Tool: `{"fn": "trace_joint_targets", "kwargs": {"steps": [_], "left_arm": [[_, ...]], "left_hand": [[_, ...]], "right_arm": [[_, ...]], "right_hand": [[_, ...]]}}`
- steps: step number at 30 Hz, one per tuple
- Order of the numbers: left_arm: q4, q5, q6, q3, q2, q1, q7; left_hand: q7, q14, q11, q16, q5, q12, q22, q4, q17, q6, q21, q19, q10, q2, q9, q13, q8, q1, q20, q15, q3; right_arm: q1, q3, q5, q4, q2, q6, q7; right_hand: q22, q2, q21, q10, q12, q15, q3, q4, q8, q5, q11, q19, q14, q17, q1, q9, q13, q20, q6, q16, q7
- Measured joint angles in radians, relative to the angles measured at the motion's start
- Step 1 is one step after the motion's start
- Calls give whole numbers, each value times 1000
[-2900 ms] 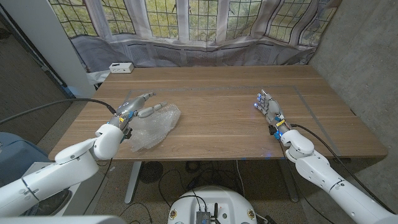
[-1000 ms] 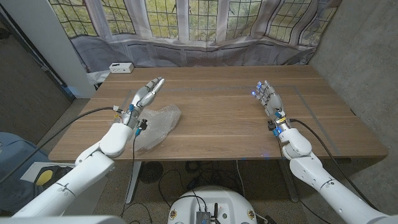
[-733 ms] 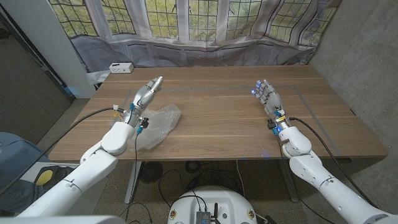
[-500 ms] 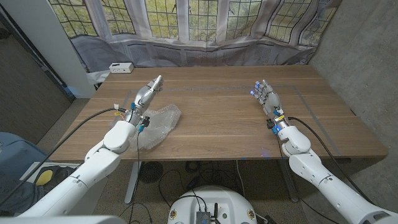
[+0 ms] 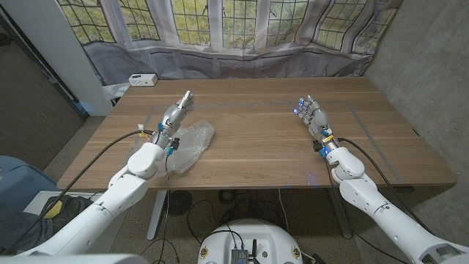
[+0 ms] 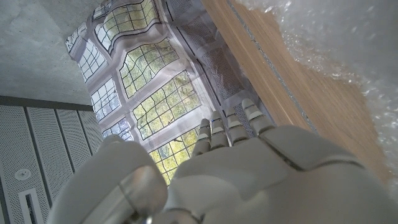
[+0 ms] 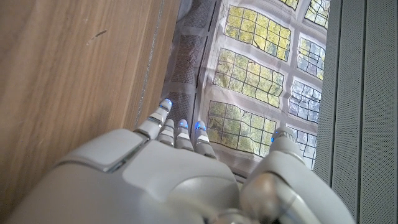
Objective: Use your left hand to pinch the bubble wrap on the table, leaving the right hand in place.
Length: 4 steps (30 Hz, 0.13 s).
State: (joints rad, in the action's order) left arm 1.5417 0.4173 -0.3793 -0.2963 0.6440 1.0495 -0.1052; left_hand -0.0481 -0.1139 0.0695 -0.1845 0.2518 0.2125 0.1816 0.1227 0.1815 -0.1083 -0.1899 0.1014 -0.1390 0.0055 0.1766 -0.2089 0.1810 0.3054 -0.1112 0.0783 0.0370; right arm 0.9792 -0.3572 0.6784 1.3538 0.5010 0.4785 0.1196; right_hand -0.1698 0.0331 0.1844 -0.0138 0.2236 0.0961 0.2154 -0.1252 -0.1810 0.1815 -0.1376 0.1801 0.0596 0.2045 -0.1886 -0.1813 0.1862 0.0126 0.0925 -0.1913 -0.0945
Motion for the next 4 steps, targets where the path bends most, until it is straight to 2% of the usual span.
{"fn": "trace_joint_targets", "kwargs": {"steps": [4], "left_arm": [[0, 6, -1, 0, 0, 0, 1]], "left_hand": [[0, 0, 0, 0, 4, 0, 0, 0, 0, 0, 0, -3, 0, 0, 0, 0, 0, 0, -3, 0, 0]], "right_arm": [[0, 0, 0, -2, -1, 0, 0]], "right_hand": [[0, 0, 0, 0, 0, 0, 0, 0, 0, 0, 0, 0, 0, 0, 0, 0, 0, 0, 0, 0, 0]]}}
